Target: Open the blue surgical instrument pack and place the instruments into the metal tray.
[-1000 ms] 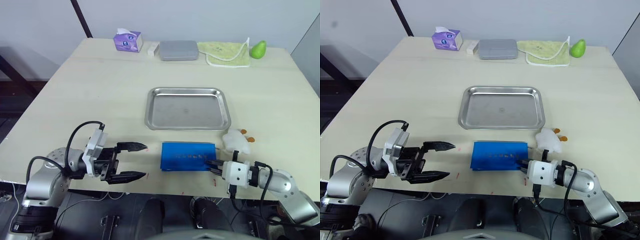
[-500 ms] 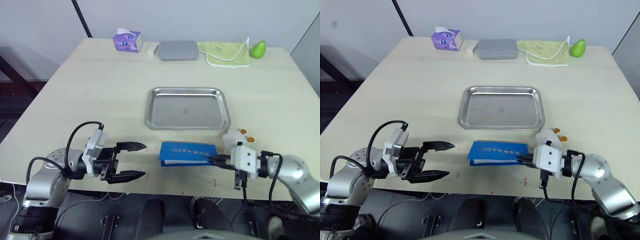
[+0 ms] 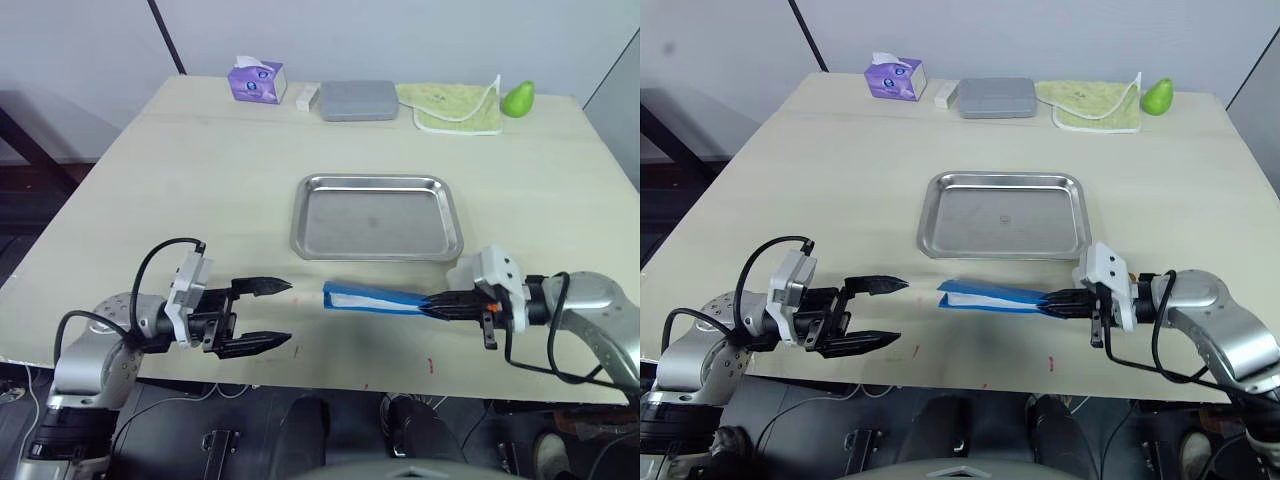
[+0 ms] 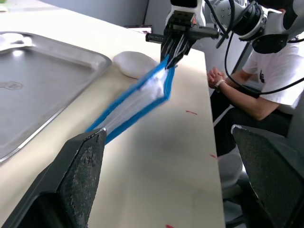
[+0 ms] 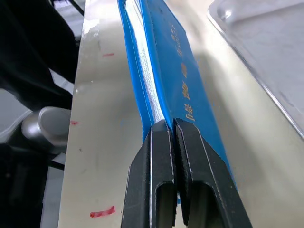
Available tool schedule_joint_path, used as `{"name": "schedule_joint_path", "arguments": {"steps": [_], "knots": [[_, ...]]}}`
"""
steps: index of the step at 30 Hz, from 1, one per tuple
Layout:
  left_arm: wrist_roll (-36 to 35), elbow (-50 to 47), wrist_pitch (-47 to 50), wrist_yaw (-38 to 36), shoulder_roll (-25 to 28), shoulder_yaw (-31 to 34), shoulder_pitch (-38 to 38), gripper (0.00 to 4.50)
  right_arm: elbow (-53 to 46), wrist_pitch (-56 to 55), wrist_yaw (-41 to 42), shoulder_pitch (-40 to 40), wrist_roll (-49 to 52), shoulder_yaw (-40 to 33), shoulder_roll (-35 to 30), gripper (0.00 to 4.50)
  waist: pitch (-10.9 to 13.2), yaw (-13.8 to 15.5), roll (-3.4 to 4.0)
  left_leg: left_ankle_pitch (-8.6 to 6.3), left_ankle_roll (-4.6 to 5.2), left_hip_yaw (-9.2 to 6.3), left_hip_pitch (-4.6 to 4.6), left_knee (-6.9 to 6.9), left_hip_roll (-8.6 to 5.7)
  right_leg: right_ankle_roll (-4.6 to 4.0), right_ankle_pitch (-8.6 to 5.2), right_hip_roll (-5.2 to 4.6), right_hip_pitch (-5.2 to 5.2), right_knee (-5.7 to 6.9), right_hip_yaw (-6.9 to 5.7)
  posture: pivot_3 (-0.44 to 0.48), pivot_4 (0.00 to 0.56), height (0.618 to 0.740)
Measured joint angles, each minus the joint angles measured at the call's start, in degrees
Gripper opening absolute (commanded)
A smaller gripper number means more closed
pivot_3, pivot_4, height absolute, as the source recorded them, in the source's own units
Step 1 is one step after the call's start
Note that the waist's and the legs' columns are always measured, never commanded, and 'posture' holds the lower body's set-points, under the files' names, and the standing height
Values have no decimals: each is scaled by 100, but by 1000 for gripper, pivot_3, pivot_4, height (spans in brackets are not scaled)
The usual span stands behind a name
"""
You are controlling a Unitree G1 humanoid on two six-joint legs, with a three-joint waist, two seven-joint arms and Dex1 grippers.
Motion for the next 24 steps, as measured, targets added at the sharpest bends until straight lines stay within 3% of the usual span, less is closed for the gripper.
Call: {"name": "schedule_joint_path", "arguments": {"steps": [6,11,24], "knots": [[20,77,77,3,9,-34,-160,4500,478,1014,803,-856,270,414,-359,17,6,-10,9,0,0,3,-2,0,0,1,1,-1,-2,-1,2,0,150,740],[45,128,86,-10,7,-62,-231,4500,668,1521,986,-1433,134,809,-386,17,6,-15,9,0,0,0,-6,-3,1,1,0,1,-6,-3,-1,0,150,740],[430,370,-184,72,-277,-416,-521,4500,1049,1311,1188,-1891,-328,1167,-64,17,4,-110,7,0,0,-2,-1,-2,2,1,1,5,-4,2,-1,0,150,740]]}}
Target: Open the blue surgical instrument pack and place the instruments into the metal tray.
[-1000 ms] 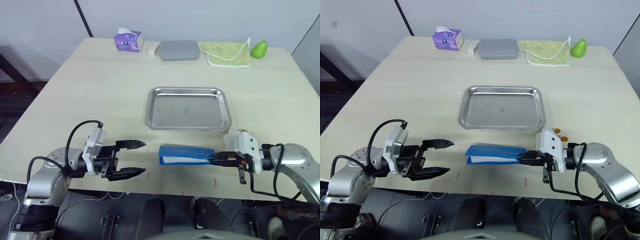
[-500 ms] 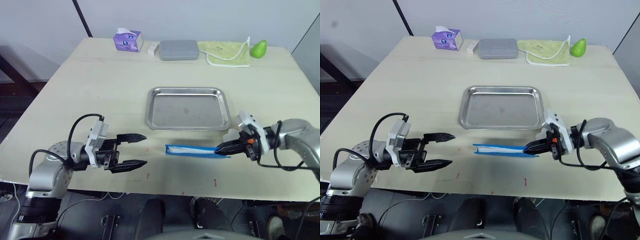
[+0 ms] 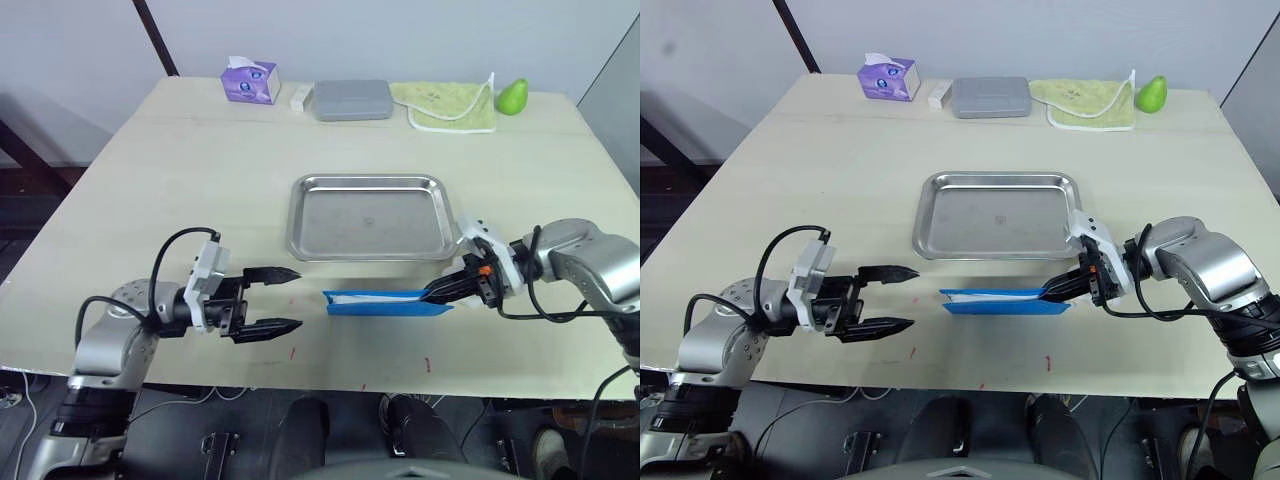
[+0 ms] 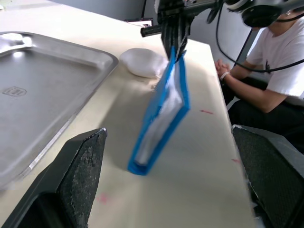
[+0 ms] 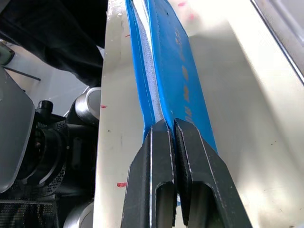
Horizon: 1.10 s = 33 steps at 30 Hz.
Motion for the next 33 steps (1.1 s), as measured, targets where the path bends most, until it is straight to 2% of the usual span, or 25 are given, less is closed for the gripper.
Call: {"name": "schedule_joint_path", "arguments": {"steps": [6,9,12,27,28,29,32,33], "knots": [[332,382,-503,18,-567,-333,-356,4500,306,-44,100,-154,-66,49,102,17,-2,-36,-1,0,0,-1,0,0,0,0,1,2,2,-1,1,0,150,740],[371,464,-584,15,-682,-459,-416,4500,351,-43,130,-162,-68,50,123,17,-3,-39,-1,0,0,-1,0,0,0,0,1,2,2,0,1,0,150,740],[425,551,-723,-7,-836,-530,-508,3760,373,-37,149,-179,-89,54,133,0,-3,-37,-1,0,0,-1,0,0,0,0,1,2,2,0,1,0,150,740],[623,928,-1220,-94,-1079,-711,-630,3760,380,43,171,-231,-166,49,186,0,-3,-44,-1,0,0,-1,0,0,0,1,1,2,2,0,1,0,150,740],[630,930,-1237,-102,-1085,-711,-630,3480,380,49,171,-231,-167,48,189,0,-3,-44,-1,0,0,-2,0,0,0,0,1,2,2,0,1,0,150,740],[635,930,-1244,-105,-1089,-711,-630,3480,379,51,171,-232,-167,48,190,0,-3,-45,-1,0,0,-2,1,0,0,0,1,2,2,0,1,0,150,740],[667,964,-1341,-132,-1139,-712,-648,2171,378,73,171,-232,-168,46,195,0,-3,-46,-1,0,0,-1,1,0,0,0,1,2,2,0,1,0,150,740],[698,986,-1373,-144,-1156,-715,-659,1592,377,83,171,-232,-168,45,198,0,-3,-47,-1,0,0,-1,1,0,0,0,1,3,2,0,1,0,150,740]]}}
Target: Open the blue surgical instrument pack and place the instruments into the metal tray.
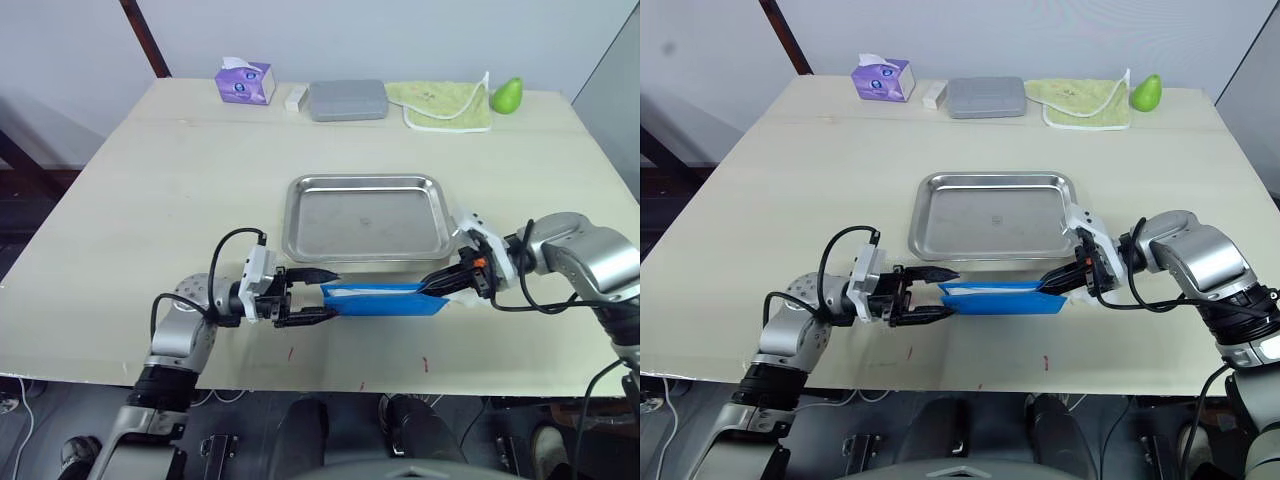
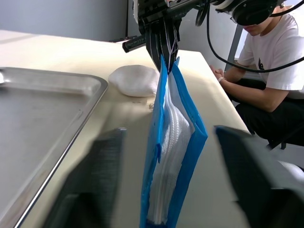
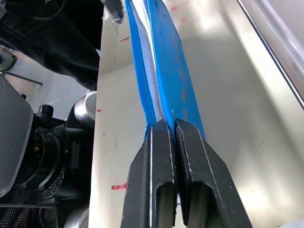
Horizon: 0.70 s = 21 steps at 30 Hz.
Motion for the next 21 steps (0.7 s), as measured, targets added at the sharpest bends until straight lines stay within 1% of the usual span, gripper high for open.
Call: {"name": "schedule_joint_path", "arguments": {"steps": [2,3,13,16,18,19,21], "knots": [[56,51,-153,-79,-4,-38,-21,636,-1,8,-1,0,-1,-2,4,0,0,-2,0,0,0,0,0,0,0,0,0,0,0,0,0,0,150,740],[86,85,-235,-98,-9,-48,-35,20,-2,10,-1,0,-2,-3,5,0,0,-2,0,0,0,0,0,0,0,0,0,1,0,0,0,0,150,740],[163,267,-521,-159,-62,-63,-140,20,-141,-34,-94,152,-27,-144,7,0,0,4,0,0,0,0,0,0,0,0,0,0,0,-1,0,0,150,740],[177,353,-588,-180,-74,-59,-192,20,-158,-186,-204,299,-36,-359,124,0,0,1,0,0,0,-1,-1,0,0,1,0,0,0,-1,0,0,150,740],[184,378,-602,-180,-79,-56,-210,0,-148,-228,-253,374,-3,-467,181,627,0,2,0,0,0,-1,-2,0,0,1,0,0,0,-1,0,0,150,740],[184,388,-607,-181,-87,-57,-219,0,-153,-264,-302,413,23,-535,236,795,0,3,0,0,0,-1,-2,0,0,1,0,0,0,-1,0,0,150,740],[220,409,-616,-199,-121,-143,-292,0,-390,-485,-396,722,90,-812,243,1694,2,45,3,0,0,-4,-9,0,-3,2,0,-2,0,-4,-4,0,150,740]]}}
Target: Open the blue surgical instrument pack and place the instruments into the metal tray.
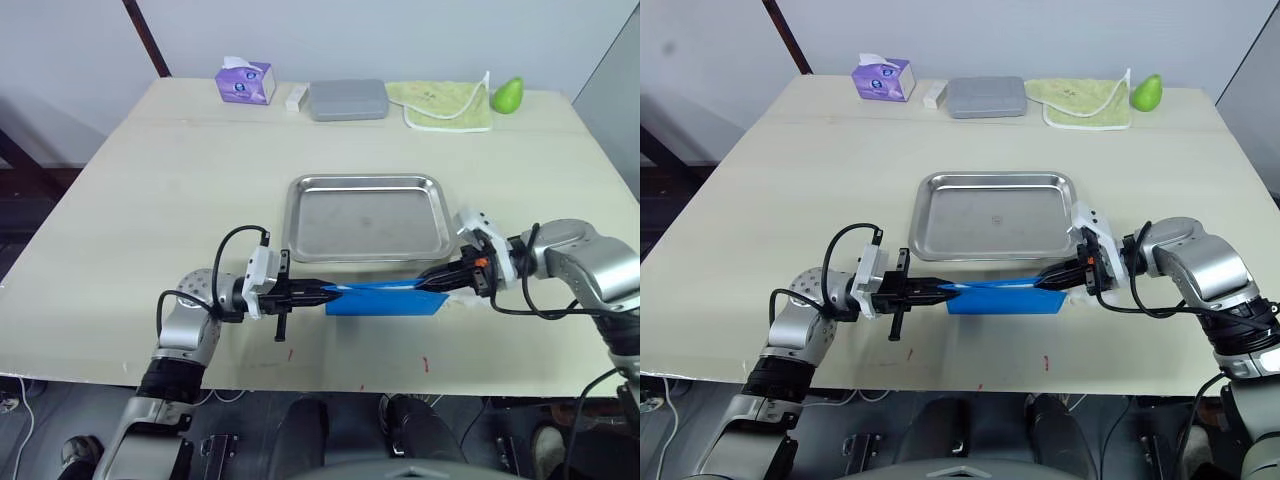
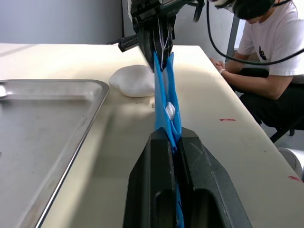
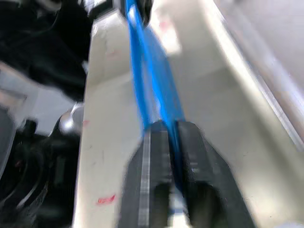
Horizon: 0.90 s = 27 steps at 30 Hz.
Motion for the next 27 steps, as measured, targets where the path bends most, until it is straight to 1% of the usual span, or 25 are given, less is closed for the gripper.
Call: {"name": "schedule_joint_path", "arguments": {"steps": [2,3,4,5,6,8,11,13,14,15,19,22,24,25,26,27], "knots": [[6,31,-26,-17,-18,-60,-38,0,-474,-103,-8,535,254,-536,-250,2675,0,42,0,0,0,2,-4,1,-2,2,0,-6,0,-3,-1,0,150,740],[7,44,-31,-19,-15,-58,-46,0,-552,-104,-27,629,309,-691,-314,3148,1,51,0,0,0,5,-3,2,-3,3,1,-7,0,-4,1,0,150,740],[7,62,-43,-22,-7,-52,-70,0,-693,-106,-88,794,416,-1017,-408,3526,1,46,0,0,0,7,0,2,-3,3,1,-7,1,-2,4,0,150,740],[7,81,-48,-26,1,-45,-77,0,-760,-109,-107,857,459,-1156,-443,3991,1,43,0,0,0,6,1,2,-3,3,1,-7,1,-2,4,0,150,740],[9,142,-61,-40,5,-56,-119,0,-965,-172,-112,1122,573,-1489,-589,4414,0,38,0,0,0,1,2,1,-3,3,1,-4,1,0,0,0,150,740],[8,188,-76,-48,20,-45,-126,0,-1092,-225,-111,1312,665,-1756,-683,4414,0,25,0,0,0,0,5,1,-1,2,1,-1,2,1,1,0,150,740],[10,225,-90,-65,15,-70,-188,0,-1452,-235,-68,1945,903,-2389,-830,4414,1,44,1,0,0,-4,2,0,-2,2,0,-1,2,0,-2,0,150,740],[8,371,-103,-111,40,-54,-272,0,-1977,-205,65,2856,1206,-3536,-1057,4414,0,39,1,0,0,4,4,0,-2,3,1,-1,3,-2,6,0,150,740],[11,393,-106,-118,47,-54,-300,0,-2120,-179,62,3045,1264,-3762,-1068,4414,0,35,1,0,0,2,4,0,-3,3,1,-1,5,-1,4,0,150,740],[15,439,-116,-131,49,-59,-337,0,-2380,-59,38,3409,1426,-4225,-1072,4414,0,35,0,0,0,-1,4,0,-3,3,1,0,5,-1,1,0,150,740],[13,609,-167,-178,68,-42,-398,0,-2799,275,-148,3924,1851,-5263,-1144,4414,0,-22,0,0,0,-2,11,0,-2,4,1,1,11,0,3,0,150,740],[12,652,-190,-205,67,-48,-439,0,-2962,516,-418,4124,2130,-5629,-1173,4414,0,-22,0,0,0,-4,8,-1,-2,3,0,1,11,-2,1,0,150,740],[11,655,-191,-212,67,-47,-450,0,-3048,527,-600,4185,2139,-5626,-1158,4414,0,-27,0,0,0,-3,8,-1,-2,3,0,1,11,-2,2,0,150,740],[12,654,-189,-212,67,-46,-455,0,-3102,484,-842,4186,2053,-5493,-1111,4414,0,-30,-1,0,0,-3,9,-1,-2,4,0,1,11,-2,2,0,150,740],[11,650,-180,-211,66,-57,-456,0,-3087,396,-1152,4158,1805,-5108,-1090,4414,-1,-29,-2,0,0,-3,9,-1,-2,4,0,1,11,-2,2,0,150,740],[11,641,-177,-211,67,-57,-458,0,-3075,381,-1230,4137,1731,-5001,-1090,4414,-1,-30,-2,0,0,-4,8,-1,-2,4,0,1,10,-2,1,0,150,740]]}}
